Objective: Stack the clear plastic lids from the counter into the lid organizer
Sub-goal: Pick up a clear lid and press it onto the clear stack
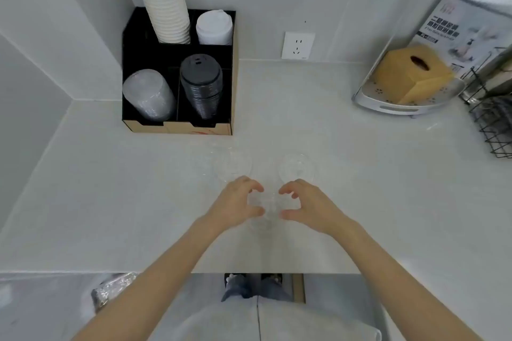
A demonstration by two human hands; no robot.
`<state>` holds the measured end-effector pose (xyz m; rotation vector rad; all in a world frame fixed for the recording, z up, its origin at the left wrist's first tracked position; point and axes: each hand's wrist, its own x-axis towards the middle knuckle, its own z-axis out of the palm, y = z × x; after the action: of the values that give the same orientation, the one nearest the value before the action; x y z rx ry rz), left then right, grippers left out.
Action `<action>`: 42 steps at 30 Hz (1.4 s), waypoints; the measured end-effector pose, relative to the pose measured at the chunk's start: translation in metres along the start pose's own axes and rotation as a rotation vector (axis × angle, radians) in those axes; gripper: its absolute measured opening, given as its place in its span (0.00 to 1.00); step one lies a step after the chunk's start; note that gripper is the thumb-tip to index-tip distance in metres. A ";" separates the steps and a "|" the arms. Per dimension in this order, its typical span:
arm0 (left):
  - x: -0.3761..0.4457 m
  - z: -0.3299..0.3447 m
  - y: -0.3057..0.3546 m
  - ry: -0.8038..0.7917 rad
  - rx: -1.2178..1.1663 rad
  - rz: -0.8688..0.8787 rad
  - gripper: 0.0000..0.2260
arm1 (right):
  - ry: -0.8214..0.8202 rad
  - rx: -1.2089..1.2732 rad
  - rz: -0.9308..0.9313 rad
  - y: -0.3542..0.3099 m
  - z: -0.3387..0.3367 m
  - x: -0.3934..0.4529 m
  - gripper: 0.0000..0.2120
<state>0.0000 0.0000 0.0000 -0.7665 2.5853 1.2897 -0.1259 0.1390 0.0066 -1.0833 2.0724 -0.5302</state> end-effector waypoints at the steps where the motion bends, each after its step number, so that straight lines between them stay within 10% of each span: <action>1: -0.002 0.005 -0.003 0.000 0.029 0.003 0.19 | -0.004 -0.010 0.009 0.002 0.005 -0.001 0.22; 18: -0.013 0.045 -0.027 0.115 0.192 0.036 0.31 | 0.104 -0.239 -0.076 0.021 0.045 -0.003 0.30; 42: 0.003 -0.156 -0.040 0.718 0.080 0.145 0.29 | 0.254 -0.203 -0.514 -0.153 -0.049 0.122 0.28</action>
<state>0.0318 -0.1428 0.0670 -1.2279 3.2682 1.0685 -0.1289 -0.0466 0.0853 -1.7681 2.0881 -0.7482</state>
